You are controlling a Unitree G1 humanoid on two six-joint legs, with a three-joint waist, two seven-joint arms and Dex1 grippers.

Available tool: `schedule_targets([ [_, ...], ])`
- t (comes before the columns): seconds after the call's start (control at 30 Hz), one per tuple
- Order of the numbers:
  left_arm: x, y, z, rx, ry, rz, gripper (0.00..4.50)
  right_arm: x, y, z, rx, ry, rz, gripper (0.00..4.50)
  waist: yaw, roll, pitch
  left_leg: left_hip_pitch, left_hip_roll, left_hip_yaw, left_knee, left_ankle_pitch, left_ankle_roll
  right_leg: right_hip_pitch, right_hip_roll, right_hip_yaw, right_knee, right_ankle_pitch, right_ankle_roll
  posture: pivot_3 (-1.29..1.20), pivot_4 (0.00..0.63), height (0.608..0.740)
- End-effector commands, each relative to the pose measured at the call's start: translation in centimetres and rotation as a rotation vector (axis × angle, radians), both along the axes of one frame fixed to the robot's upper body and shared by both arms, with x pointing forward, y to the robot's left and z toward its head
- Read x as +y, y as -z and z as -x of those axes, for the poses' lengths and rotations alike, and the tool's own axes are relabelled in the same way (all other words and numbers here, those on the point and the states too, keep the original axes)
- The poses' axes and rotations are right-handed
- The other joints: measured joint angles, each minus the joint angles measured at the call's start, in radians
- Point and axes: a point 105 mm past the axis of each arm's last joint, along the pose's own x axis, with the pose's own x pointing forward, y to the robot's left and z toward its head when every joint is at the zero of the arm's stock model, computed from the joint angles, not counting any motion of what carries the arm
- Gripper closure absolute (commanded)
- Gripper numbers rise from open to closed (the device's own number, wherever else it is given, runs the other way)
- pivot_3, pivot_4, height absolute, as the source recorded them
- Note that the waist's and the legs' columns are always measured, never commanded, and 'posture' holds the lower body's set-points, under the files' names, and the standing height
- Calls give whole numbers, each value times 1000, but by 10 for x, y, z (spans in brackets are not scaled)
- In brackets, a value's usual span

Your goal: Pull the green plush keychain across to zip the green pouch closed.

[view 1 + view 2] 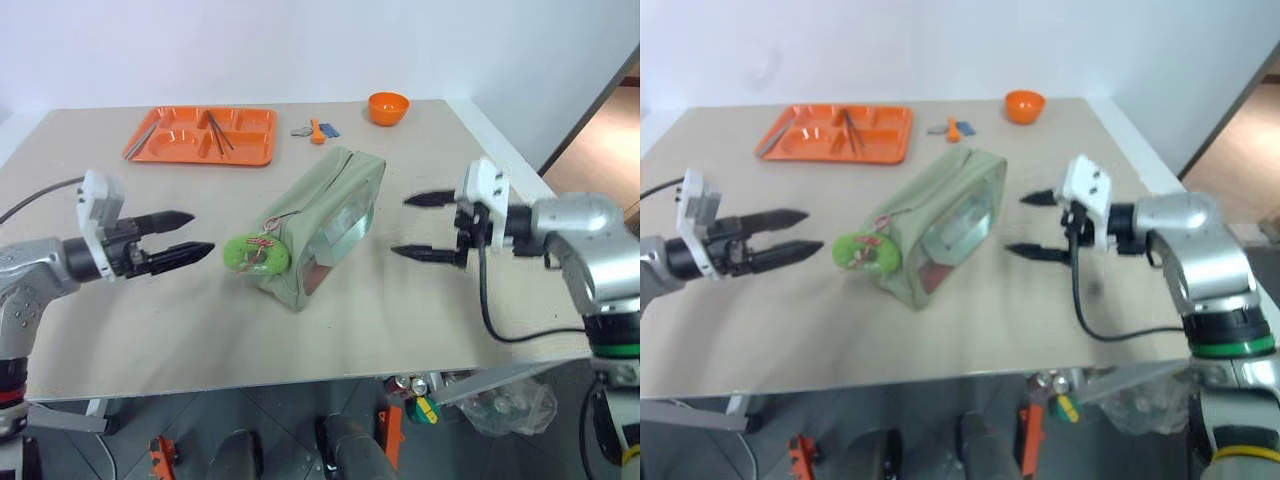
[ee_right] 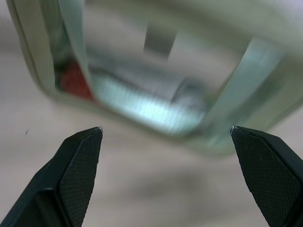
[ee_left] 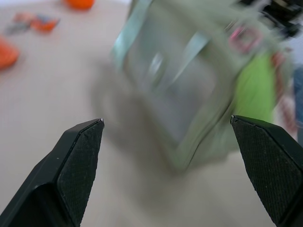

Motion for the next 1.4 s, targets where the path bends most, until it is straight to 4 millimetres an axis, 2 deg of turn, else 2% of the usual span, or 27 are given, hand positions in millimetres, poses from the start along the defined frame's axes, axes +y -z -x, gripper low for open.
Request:
schedule_targets([
  [0.03,-17,-31,9,-106,93,-16,52,21,-39,11,-122,-167,82,0,-1,0,0,0,0,0,0,0,0,0,0,0,0,0,0,0,150,740],
  [0.13,-23,-43,11,-147,127,-13,52,38,-49,22,-120,-318,149,0,-2,0,0,2,1,-2,0,0,0,2,2,-2,0,-1,-2,0,150,740],
  [0.27,-24,-48,11,-159,135,2,52,54,-40,28,-76,-469,239,0,-1,0,0,2,2,-3,-1,0,0,1,3,-3,1,-1,-3,0,150,740],
  [0.43,-27,-55,20,-175,154,21,52,73,-27,17,-84,-545,349,0,-3,0,0,1,2,-3,0,0,0,1,2,-3,2,-1,-3,0,150,740],
  [0.57,-21,-45,28,-141,131,-19,52,81,-22,-3,-123,-546,444,0,-4,0,0,1,2,-3,0,0,0,1,2,-3,2,-1,-3,0,150,740],
  [0.77,-21,-37,36,-123,105,-32,52,94,-19,-2,-132,-619,463,0,-1,0,0,0,3,-5,0,0,0,1,1,-6,2,-2,-5,0,150,740],
  [0.87,-20,-33,38,-112,79,-15,52,101,-9,-3,-127,-650,470,0,0,0,0,0,3,-5,0,0,0,1,0,-8,3,-2,-6,0,150,740],
  [0.9,-19,-32,38,-106,70,-7,16,104,-7,-4,-126,-657,468,257,-1,0,0,0,3,-5,0,0,0,1,0,-8,3,-2,-6,0,150,740],
  [1.03,-10,-24,37,-72,9,27,16,114,1,-13,-147,-642,454,257,-2,0,0,1,3,-6,1,0,0,1,0,-10,4,-2,-7,0,150,740],
  [1.2,-4,-11,39,-28,-38,44,16,114,14,-16,-137,-643,466,257,0,0,0,0,4,-9,1,0,-1,1,1,-13,5,-3,-9,0,150,740],
  [1.4,-7,-10,39,-27,-37,45,16,110,19,-18,-139,-628,475,257,2,0,0,0,4,-12,1,0,-1,1,0,-16,6,-4,-10,0,150,740],
])
